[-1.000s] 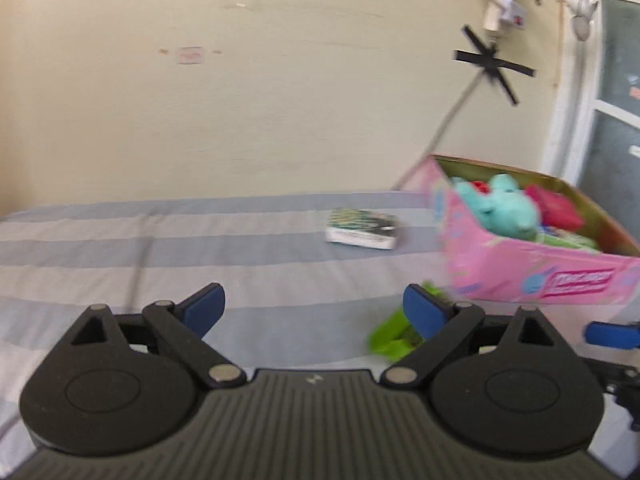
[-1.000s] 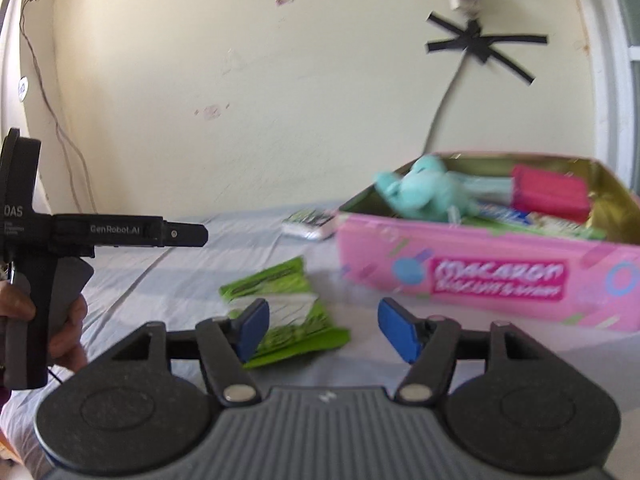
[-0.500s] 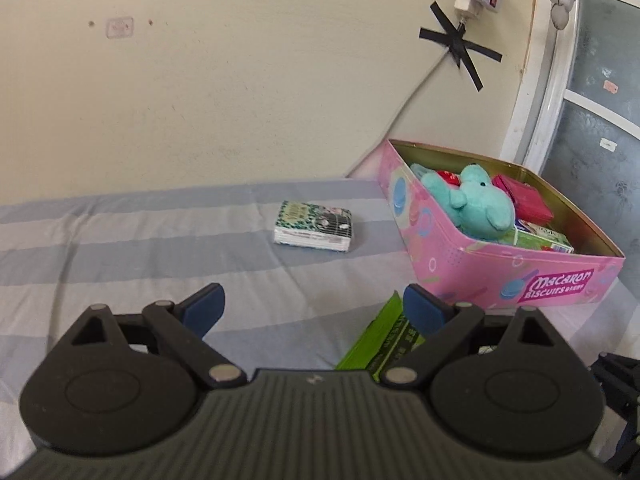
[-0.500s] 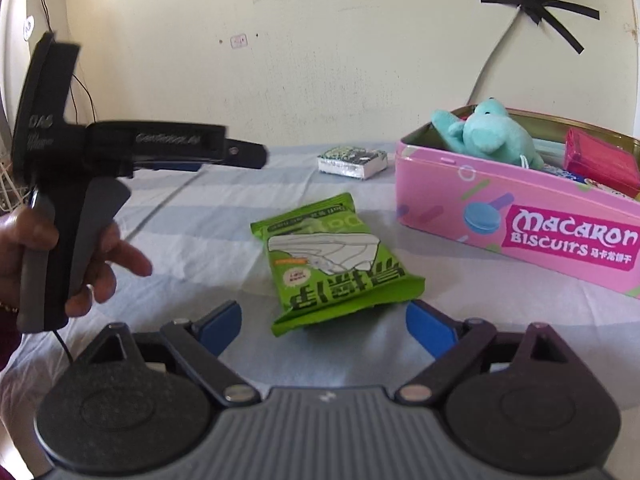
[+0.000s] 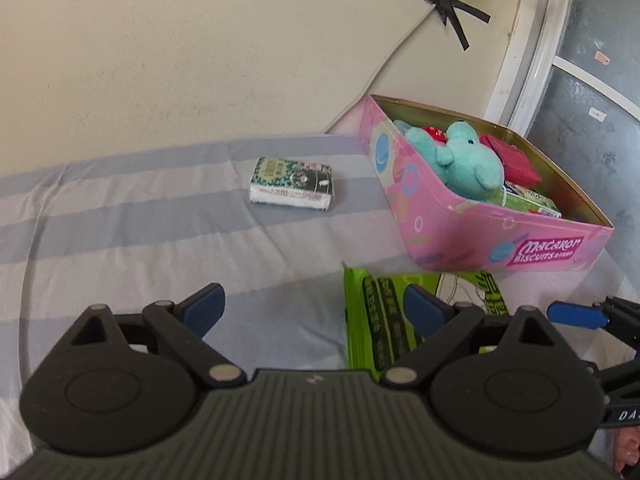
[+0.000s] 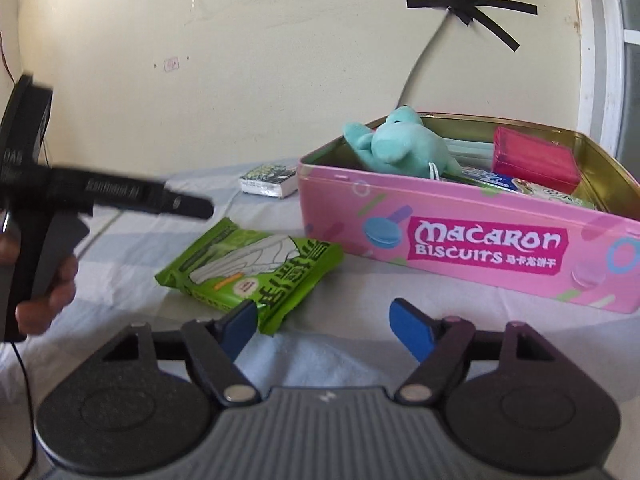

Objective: Organize objects
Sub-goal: 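Grasp the green snack bag with the left gripper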

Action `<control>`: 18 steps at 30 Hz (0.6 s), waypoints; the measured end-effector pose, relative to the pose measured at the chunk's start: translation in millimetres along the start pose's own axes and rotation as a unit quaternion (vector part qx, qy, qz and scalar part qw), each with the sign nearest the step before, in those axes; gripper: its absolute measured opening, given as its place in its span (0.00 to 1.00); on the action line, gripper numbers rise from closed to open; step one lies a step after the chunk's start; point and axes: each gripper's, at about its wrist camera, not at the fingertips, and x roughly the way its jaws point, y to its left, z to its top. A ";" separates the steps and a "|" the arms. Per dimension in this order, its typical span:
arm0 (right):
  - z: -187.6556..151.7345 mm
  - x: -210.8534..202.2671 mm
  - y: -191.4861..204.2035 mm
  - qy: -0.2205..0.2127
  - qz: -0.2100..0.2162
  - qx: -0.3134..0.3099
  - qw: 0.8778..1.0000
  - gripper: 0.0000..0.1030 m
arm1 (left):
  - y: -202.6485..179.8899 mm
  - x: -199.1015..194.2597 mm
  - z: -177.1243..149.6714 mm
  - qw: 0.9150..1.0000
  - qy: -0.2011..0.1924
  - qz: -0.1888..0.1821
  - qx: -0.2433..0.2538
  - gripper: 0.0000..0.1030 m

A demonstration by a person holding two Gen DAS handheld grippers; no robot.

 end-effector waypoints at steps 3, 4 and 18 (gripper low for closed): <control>1.8 4.3 7.6 0.006 0.026 -0.003 1.000 0.76 | 15.5 -6.8 -6.0 0.998 0.018 -0.012 -0.058 0.94; 2.8 7.2 11.2 0.007 0.031 -0.008 0.999 0.76 | 19.2 -7.6 -6.6 0.997 0.022 -0.020 -0.073 0.94; 2.8 39.9 32.8 0.034 0.028 -0.053 0.998 0.67 | -33.3 20.2 -14.3 0.997 0.042 -0.064 0.011 0.93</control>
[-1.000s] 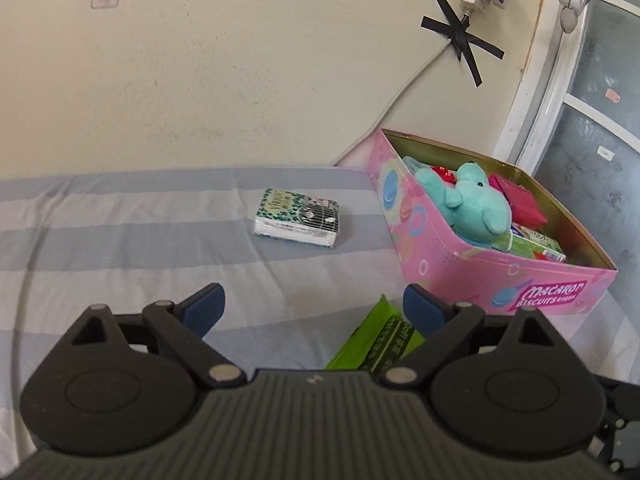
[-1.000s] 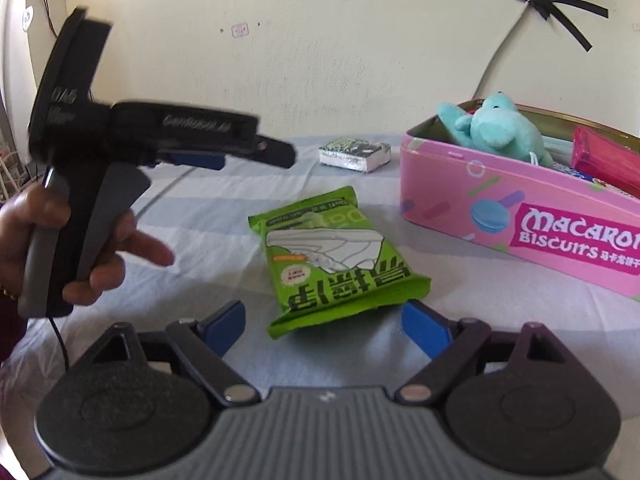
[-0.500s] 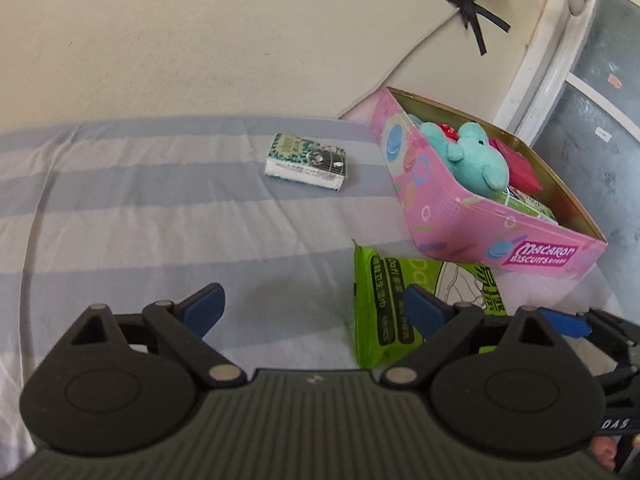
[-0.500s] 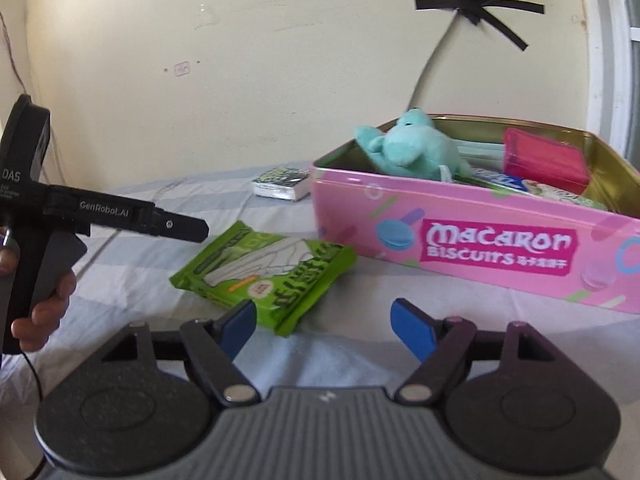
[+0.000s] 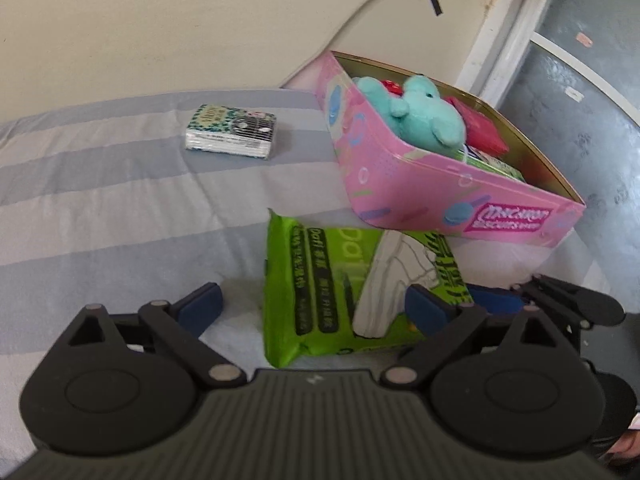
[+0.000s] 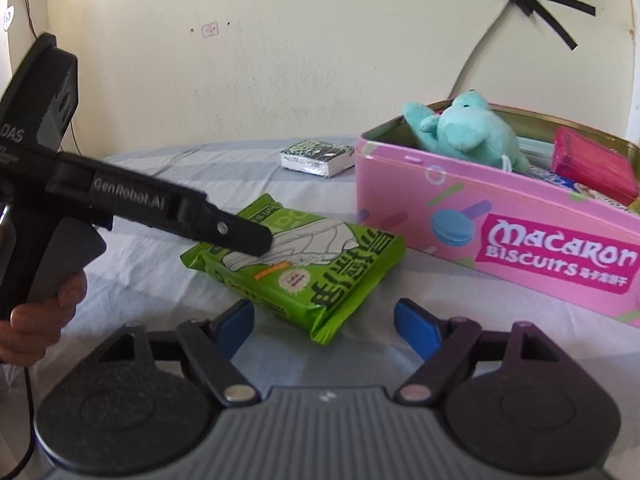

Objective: Organize objects
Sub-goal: 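Grasp the green snack bag with the left gripper, then carry the green snack bag into the pink tin and release it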

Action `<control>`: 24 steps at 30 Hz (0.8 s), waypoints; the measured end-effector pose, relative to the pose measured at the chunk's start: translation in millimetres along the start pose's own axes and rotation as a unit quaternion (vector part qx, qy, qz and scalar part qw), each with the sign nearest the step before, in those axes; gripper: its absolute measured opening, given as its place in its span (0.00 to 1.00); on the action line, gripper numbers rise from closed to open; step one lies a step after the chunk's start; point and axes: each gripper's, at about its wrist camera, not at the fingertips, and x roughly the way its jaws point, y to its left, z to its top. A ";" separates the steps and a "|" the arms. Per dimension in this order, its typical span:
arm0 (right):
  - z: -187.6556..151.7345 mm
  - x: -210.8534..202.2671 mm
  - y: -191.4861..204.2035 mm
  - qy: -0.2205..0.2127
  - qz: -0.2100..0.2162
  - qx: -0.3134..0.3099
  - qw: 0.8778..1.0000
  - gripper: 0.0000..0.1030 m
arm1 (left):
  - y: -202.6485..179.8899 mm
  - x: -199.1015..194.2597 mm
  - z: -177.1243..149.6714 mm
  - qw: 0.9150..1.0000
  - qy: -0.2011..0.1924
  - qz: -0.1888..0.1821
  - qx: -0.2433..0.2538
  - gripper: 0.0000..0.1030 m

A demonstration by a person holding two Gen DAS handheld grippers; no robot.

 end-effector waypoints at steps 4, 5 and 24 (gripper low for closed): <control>-0.5 -4.4 11.8 -0.011 0.003 -0.020 1.000 0.47 | -27.7 -8.4 -6.0 0.999 0.004 -0.019 0.048 0.82; -1.1 -8.1 12.1 -0.015 0.003 -0.021 1.000 0.46 | -33.3 -12.5 -6.6 0.998 -0.002 -0.015 0.057 0.81; 44.3 -94.8 -93.9 -0.118 -0.083 -0.002 0.990 0.46 | -135.8 26.3 88.1 0.988 -0.050 -0.088 0.119 0.81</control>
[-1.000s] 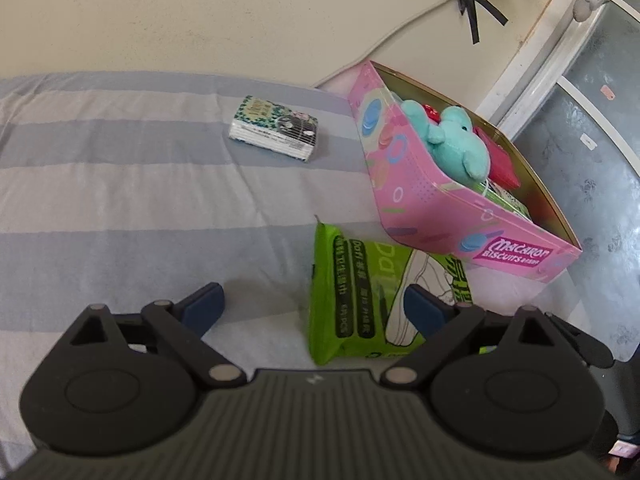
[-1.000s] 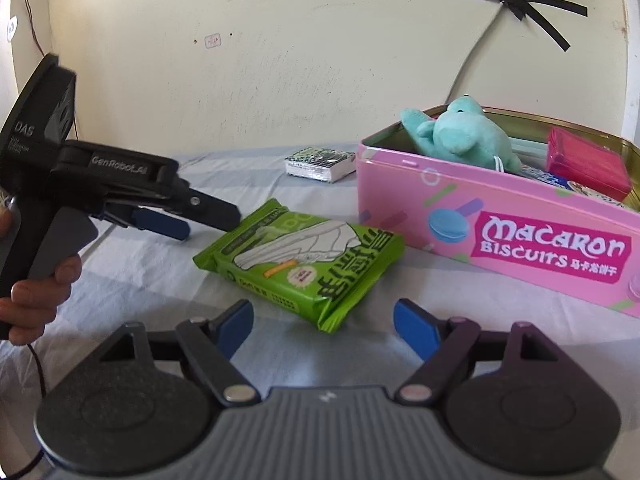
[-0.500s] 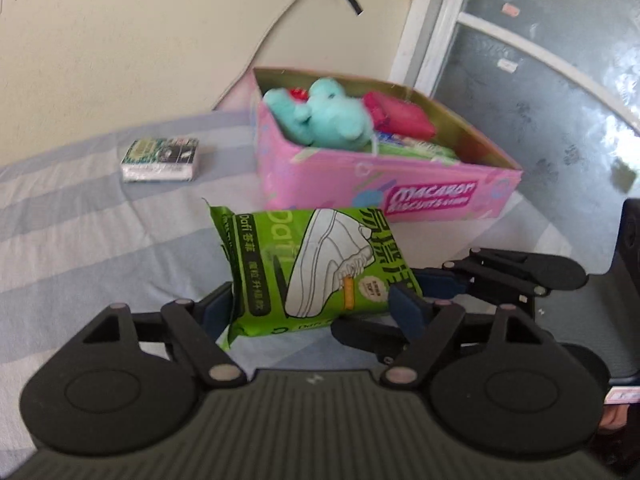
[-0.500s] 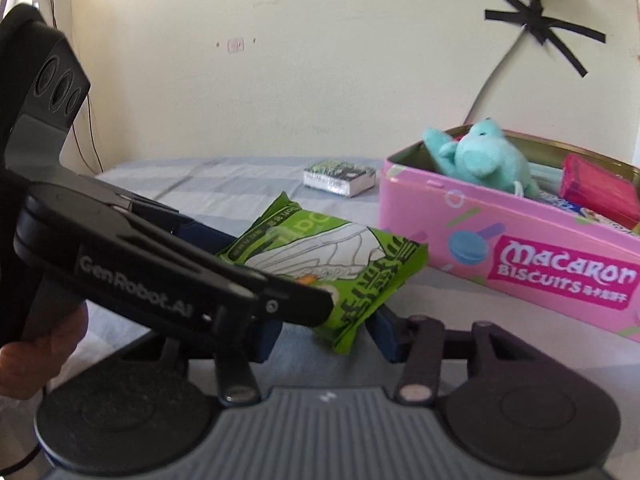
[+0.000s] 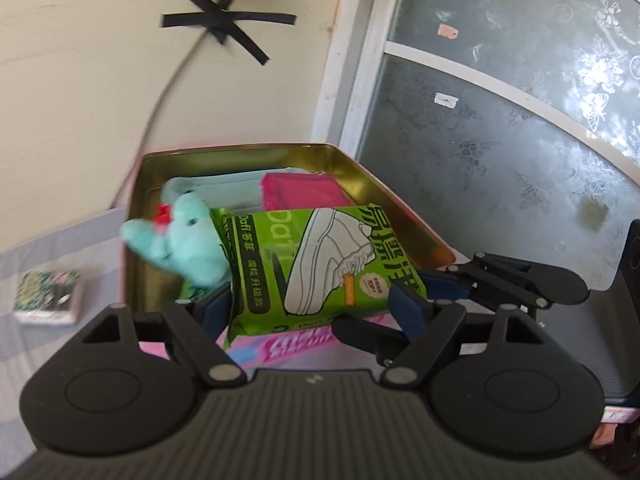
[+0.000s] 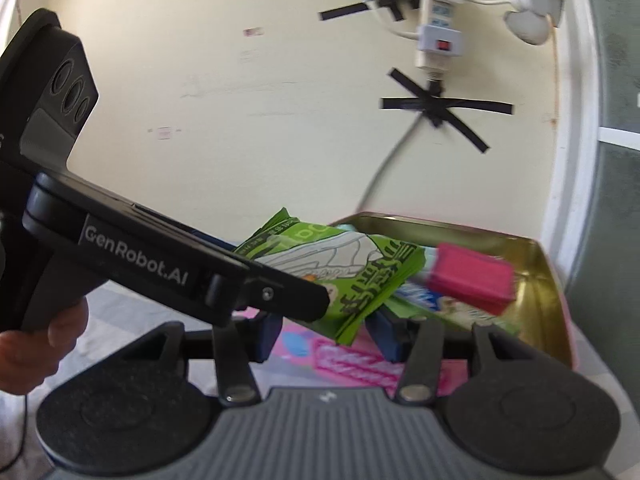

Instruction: Organize objects

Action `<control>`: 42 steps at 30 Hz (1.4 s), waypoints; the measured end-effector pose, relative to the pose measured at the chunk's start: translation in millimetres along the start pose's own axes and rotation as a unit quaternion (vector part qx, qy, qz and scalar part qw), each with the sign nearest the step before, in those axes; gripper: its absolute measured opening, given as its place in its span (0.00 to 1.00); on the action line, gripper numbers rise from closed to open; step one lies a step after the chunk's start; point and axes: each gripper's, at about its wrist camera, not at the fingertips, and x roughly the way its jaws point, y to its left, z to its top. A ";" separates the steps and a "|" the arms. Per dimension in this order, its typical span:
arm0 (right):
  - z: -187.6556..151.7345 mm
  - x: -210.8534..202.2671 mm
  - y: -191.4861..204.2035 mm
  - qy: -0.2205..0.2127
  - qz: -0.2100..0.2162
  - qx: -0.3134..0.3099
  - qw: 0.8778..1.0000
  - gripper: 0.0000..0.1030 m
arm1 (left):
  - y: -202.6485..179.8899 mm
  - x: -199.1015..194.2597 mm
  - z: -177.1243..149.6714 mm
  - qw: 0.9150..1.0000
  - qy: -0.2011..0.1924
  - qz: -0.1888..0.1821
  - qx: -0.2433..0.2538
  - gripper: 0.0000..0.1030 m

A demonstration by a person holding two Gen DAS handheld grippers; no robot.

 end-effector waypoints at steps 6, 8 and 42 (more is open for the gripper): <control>2.7 29.3 -62.2 0.023 -0.020 0.031 0.999 0.46 | -10.9 59.8 22.4 1.000 0.023 -0.003 0.004 0.81; 0.0 37.8 -73.8 0.030 -0.028 0.034 0.999 0.49 | -10.9 75.2 26.4 0.999 0.032 -0.001 0.000 0.82; 80.3 171.7 12.7 0.101 -0.166 -0.074 0.978 0.63 | 120.6 -94.6 -104.6 0.962 -0.040 0.259 -0.071 0.95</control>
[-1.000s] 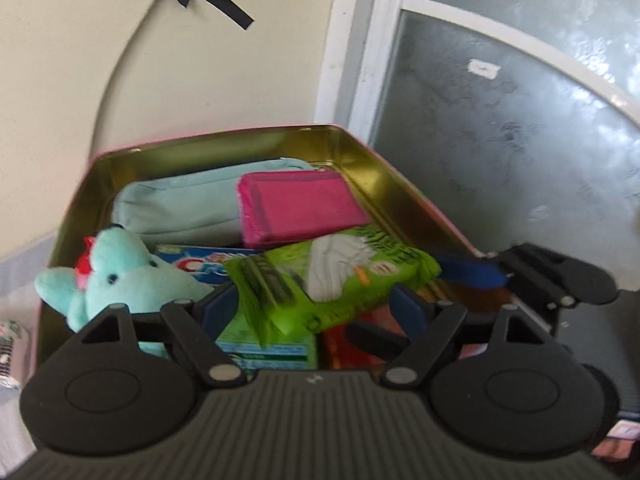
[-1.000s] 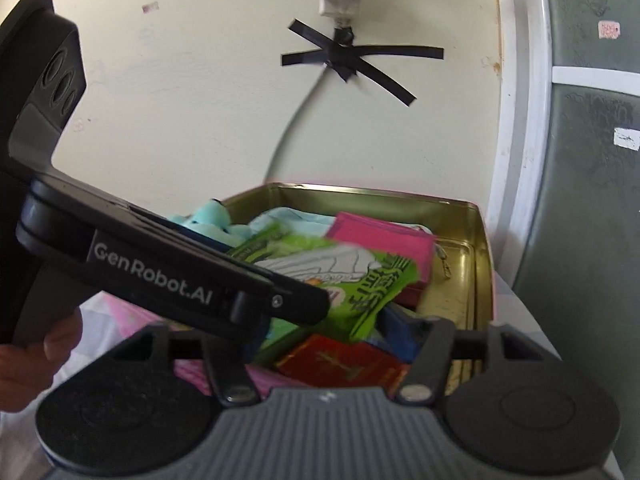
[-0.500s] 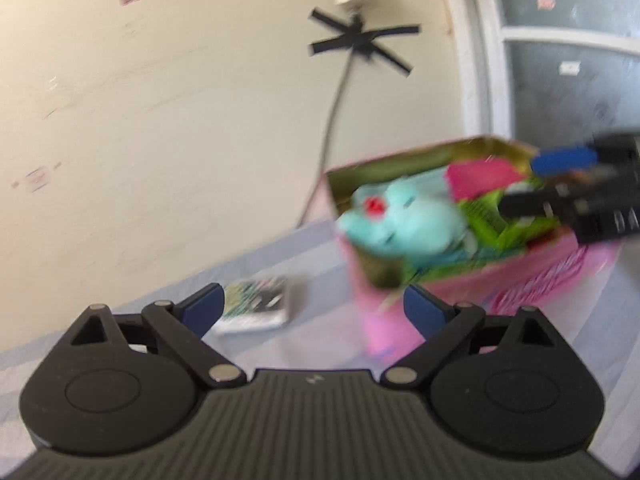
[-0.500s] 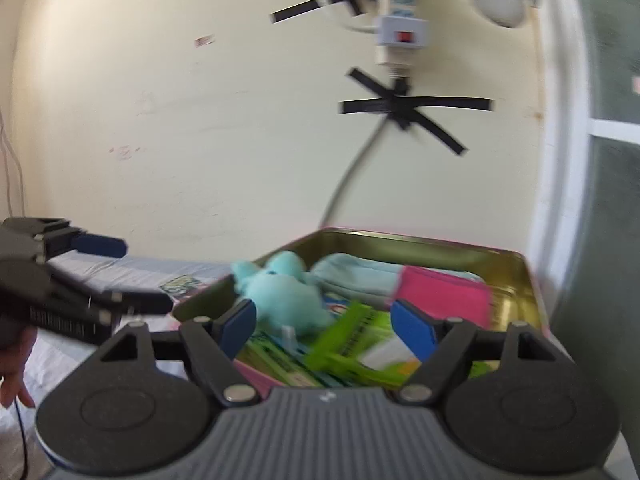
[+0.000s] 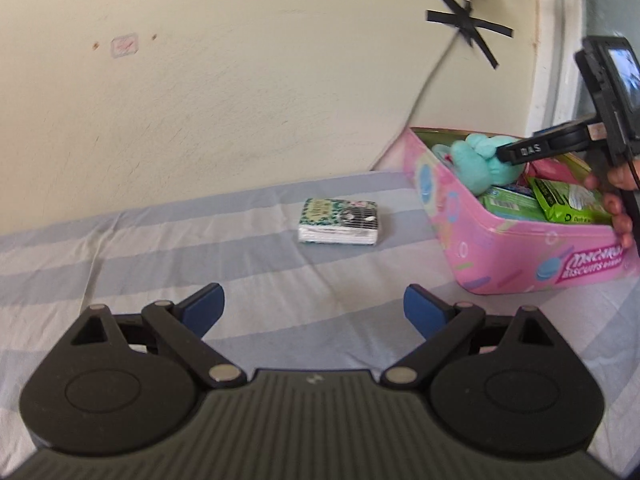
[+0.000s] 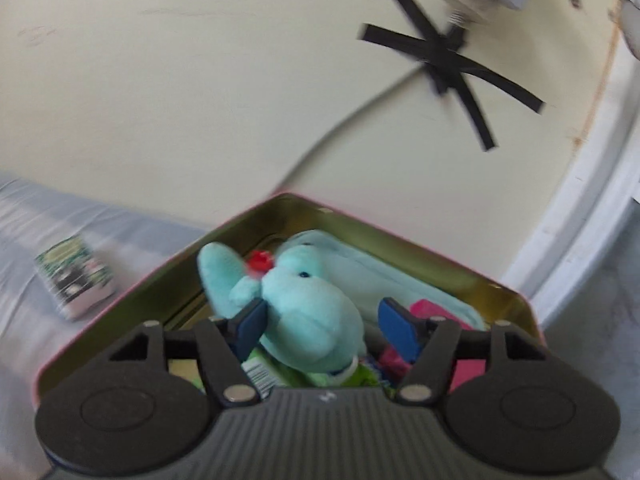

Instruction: Organize objects

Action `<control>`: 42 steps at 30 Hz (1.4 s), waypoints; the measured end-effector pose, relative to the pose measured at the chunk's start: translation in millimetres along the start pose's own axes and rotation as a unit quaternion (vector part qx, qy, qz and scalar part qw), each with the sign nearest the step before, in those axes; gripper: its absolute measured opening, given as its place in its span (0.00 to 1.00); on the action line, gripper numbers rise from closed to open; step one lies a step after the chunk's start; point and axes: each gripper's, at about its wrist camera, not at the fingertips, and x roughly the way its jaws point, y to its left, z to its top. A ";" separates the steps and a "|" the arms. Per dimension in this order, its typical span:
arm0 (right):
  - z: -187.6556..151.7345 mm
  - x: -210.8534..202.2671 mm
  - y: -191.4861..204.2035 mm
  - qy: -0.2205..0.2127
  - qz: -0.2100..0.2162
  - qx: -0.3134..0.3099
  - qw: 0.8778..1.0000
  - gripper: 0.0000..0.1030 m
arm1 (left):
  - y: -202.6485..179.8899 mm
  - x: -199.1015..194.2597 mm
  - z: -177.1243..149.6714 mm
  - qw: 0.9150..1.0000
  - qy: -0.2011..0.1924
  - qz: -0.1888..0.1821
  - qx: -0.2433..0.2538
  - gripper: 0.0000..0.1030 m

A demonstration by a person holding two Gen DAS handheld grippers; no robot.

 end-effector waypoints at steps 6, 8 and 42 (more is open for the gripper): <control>-14.9 -2.2 11.0 0.045 0.064 -0.023 0.997 0.60 | 17.2 4.7 -4.3 1.000 0.008 0.007 -0.029 0.95; -14.6 -18.4 12.4 0.023 0.054 -0.017 0.998 0.62 | 24.4 5.0 -5.1 0.999 0.007 0.008 -0.039 0.95; -44.6 -22.9 150.8 0.091 0.308 0.032 0.946 0.63 | 73.5 15.1 0.3 0.992 0.002 0.097 -0.078 0.96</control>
